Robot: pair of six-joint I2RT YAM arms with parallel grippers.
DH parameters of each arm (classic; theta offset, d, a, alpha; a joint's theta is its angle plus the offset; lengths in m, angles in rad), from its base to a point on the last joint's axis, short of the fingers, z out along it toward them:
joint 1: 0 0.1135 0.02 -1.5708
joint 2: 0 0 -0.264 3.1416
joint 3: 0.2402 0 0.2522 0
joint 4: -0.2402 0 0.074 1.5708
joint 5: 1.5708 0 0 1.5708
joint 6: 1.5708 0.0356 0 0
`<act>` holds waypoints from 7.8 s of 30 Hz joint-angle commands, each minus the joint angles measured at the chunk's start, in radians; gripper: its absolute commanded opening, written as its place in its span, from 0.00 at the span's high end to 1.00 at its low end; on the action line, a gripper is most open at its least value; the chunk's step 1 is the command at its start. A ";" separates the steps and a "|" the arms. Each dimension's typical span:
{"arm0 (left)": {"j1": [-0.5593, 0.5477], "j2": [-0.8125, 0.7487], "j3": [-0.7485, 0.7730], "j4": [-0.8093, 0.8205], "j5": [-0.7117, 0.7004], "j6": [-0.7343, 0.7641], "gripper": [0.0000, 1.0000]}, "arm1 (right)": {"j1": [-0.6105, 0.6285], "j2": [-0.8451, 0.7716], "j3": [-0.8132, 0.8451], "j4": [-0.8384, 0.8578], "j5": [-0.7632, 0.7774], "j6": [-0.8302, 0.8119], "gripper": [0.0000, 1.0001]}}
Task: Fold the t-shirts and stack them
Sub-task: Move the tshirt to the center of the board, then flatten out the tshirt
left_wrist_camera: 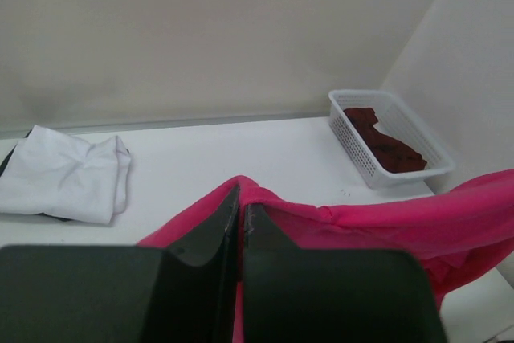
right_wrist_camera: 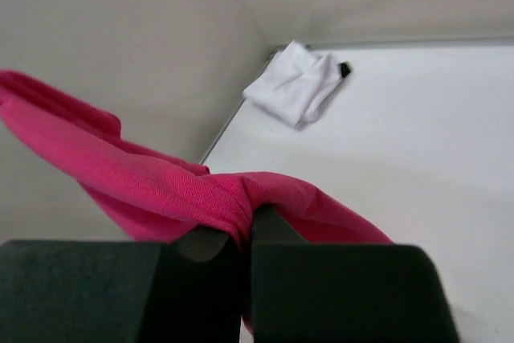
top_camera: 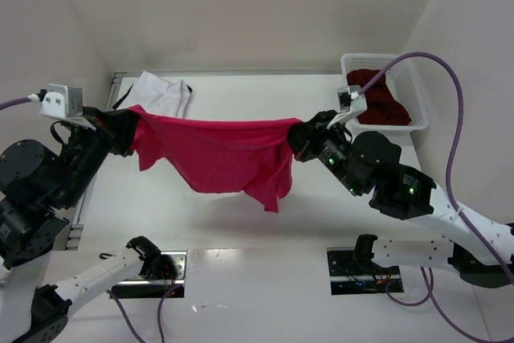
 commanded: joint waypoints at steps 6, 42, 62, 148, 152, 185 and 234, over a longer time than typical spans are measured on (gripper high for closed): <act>0.004 0.048 0.052 -0.069 0.019 -0.034 1.00 | 0.002 -0.024 -0.041 0.040 -0.084 0.082 0.98; 0.256 0.434 -0.057 0.244 0.044 0.003 1.00 | -0.874 0.176 -0.142 0.280 -0.771 0.125 0.99; 0.256 0.321 -0.066 0.145 -0.033 0.017 1.00 | -0.791 0.158 -0.064 0.038 -0.626 0.161 0.91; 0.391 0.737 -0.708 0.493 0.349 -0.470 0.13 | -0.658 0.835 0.051 0.098 -0.388 0.065 0.98; 0.391 0.737 -0.698 0.484 0.349 -0.470 0.13 | -0.658 0.860 0.016 0.116 -0.428 0.065 0.93; 0.402 0.719 -0.643 0.466 0.340 -0.442 0.13 | -0.658 0.906 -0.161 0.184 -0.492 0.074 0.35; 0.609 1.072 -0.442 0.645 0.473 -0.385 0.24 | -0.658 0.760 -0.075 0.127 -0.423 0.057 0.98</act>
